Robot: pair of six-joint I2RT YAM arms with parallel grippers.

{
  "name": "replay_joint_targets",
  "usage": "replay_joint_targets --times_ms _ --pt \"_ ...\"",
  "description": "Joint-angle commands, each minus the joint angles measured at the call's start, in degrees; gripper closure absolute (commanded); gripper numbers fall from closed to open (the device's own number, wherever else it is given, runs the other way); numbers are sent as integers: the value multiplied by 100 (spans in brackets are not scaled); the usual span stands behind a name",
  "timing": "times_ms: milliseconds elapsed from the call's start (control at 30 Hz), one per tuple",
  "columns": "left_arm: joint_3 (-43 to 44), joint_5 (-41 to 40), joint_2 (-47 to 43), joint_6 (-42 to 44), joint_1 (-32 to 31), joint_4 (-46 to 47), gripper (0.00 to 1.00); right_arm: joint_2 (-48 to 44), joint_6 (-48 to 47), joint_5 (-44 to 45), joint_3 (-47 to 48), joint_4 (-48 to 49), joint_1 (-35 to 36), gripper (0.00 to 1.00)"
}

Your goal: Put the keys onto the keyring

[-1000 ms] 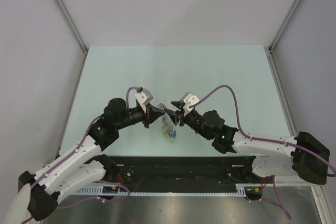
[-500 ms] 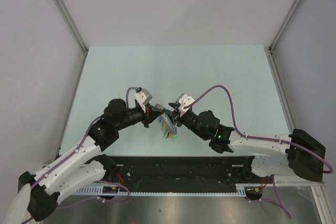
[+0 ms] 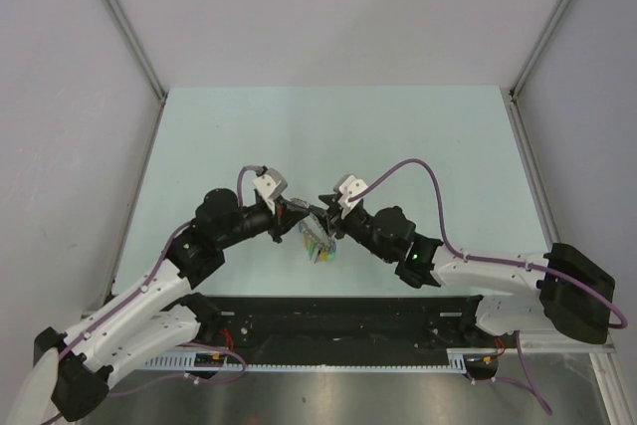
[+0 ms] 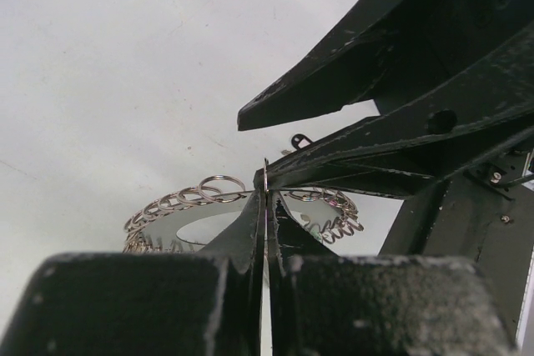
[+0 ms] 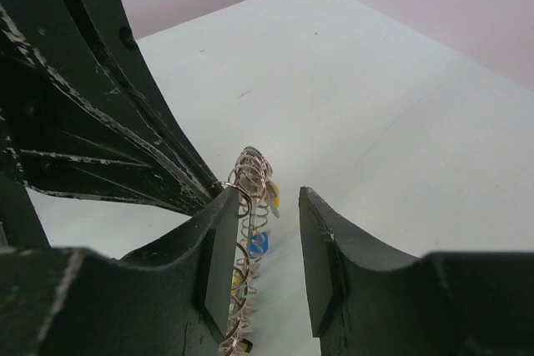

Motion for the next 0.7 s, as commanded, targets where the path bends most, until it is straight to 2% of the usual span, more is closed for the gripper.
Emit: replay_joint_targets --times_ms 0,433,533,667 --pt "41 93 -243 -103 -24 548 100 35 260 -251 211 -54 -128 60" --pt "93 479 -24 -138 -24 565 100 123 94 -172 220 377 -75 61" --pt "94 462 -24 -138 -24 565 100 166 -20 -93 281 368 -40 68" --pt "102 295 -59 -121 -24 487 99 149 -144 30 352 289 21 87"
